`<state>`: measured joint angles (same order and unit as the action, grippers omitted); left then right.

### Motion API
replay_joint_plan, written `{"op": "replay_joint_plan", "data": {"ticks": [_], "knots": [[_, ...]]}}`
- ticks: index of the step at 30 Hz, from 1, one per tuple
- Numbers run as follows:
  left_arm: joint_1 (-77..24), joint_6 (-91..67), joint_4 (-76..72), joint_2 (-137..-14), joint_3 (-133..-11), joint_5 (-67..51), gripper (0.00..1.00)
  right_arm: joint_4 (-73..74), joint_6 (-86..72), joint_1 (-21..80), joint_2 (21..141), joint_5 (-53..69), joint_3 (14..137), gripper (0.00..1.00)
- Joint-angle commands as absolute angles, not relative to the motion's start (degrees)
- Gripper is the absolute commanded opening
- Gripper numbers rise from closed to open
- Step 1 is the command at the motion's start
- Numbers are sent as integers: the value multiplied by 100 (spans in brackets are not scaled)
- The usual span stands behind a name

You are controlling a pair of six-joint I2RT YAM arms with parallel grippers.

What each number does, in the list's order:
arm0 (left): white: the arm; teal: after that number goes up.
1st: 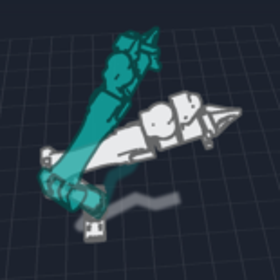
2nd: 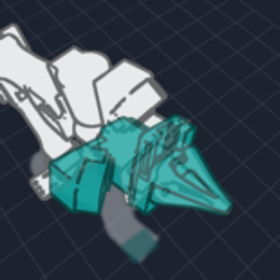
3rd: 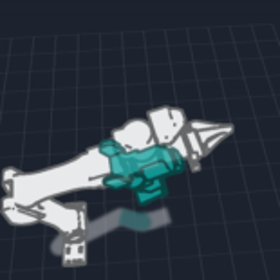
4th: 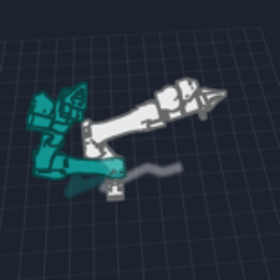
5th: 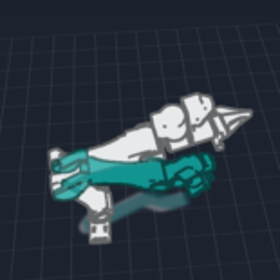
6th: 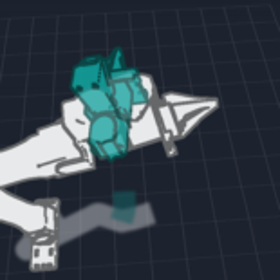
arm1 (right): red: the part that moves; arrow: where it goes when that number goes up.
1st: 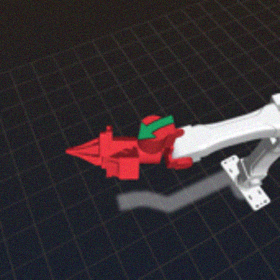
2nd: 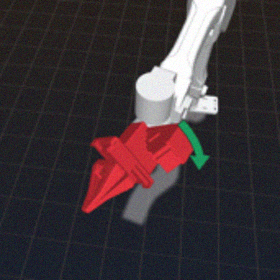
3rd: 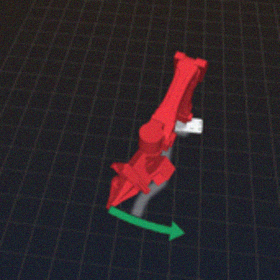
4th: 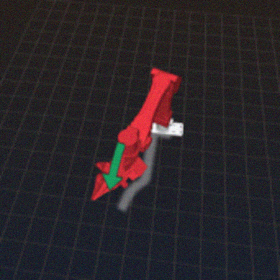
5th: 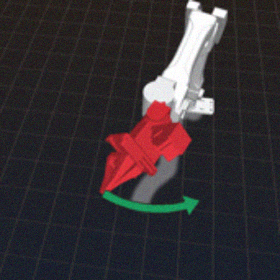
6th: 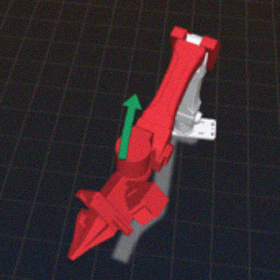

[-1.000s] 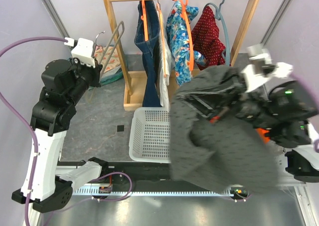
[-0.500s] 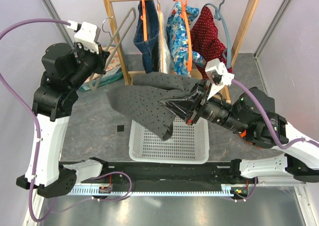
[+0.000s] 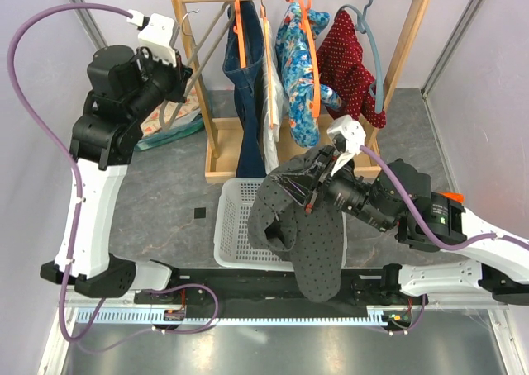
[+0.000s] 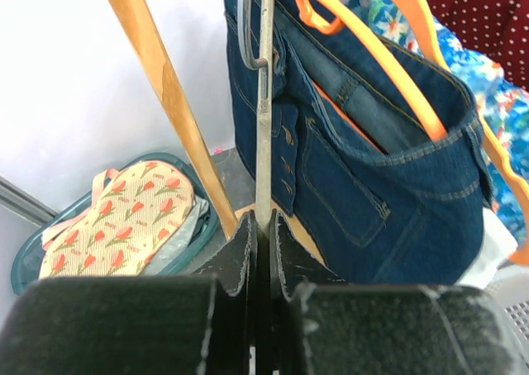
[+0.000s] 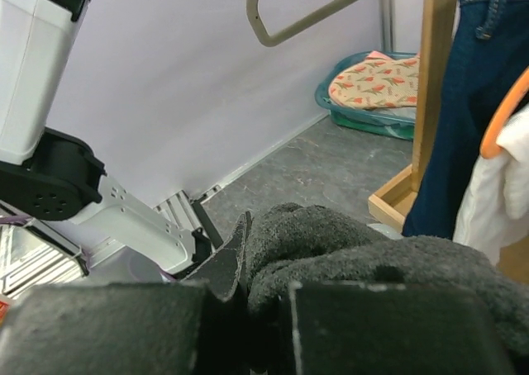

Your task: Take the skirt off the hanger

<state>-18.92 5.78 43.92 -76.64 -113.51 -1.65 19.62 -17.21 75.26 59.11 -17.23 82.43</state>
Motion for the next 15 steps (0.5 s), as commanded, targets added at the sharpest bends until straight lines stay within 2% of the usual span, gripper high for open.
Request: {"op": "replay_joint_plan", "data": {"ticks": [1,15], "knots": [[-1881,422,4017,-7901,-11768,-35,2,1608,-1740,7541,5573,-2188,8086,0],[-1872,501,3964,-8367,-12172,536,2,1591,-1801,7541,5484,-3074,7454,0]]}}
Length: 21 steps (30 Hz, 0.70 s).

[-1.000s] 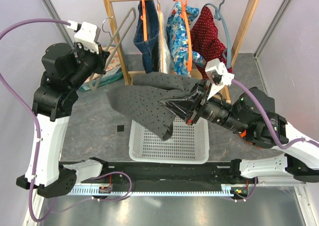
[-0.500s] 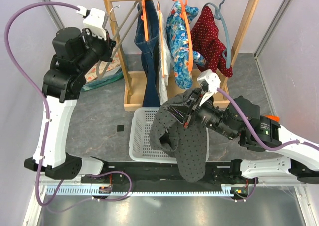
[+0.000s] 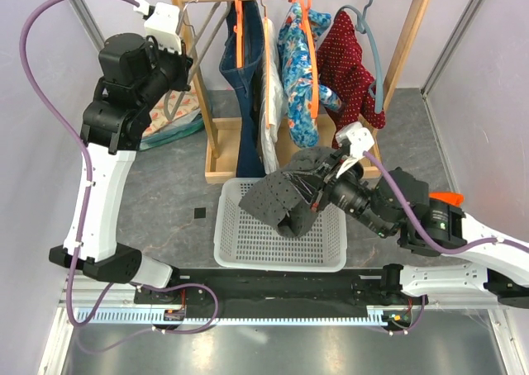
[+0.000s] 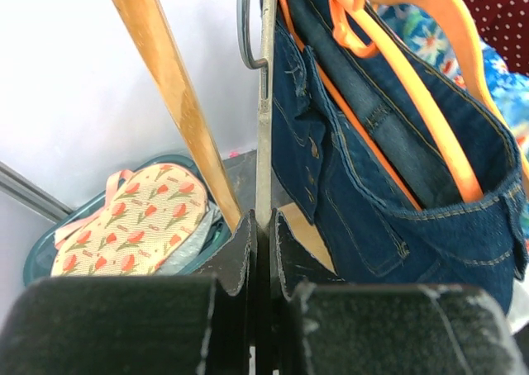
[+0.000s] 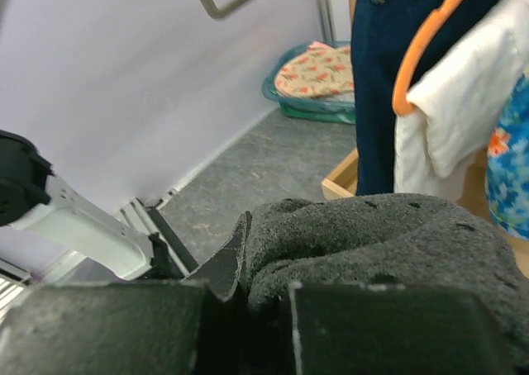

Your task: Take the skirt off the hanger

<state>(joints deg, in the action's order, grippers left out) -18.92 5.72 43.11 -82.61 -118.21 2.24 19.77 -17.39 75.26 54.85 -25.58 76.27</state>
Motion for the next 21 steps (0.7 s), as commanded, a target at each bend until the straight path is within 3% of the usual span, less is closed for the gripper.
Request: {"op": "replay_joint_plan", "data": {"ticks": [1,10,21], "knots": [[-1881,492,3973,-8411,-12199,614,2,1608,-1793,7541,5563,-3172,7410,0],[-1872,404,3911,-9043,-12787,773,2,1617,-1942,7532,6134,-4060,6715,0],[-1881,395,3858,-9527,-13096,879,2,1143,-2416,7427,6697,-3727,5652,0]]}}
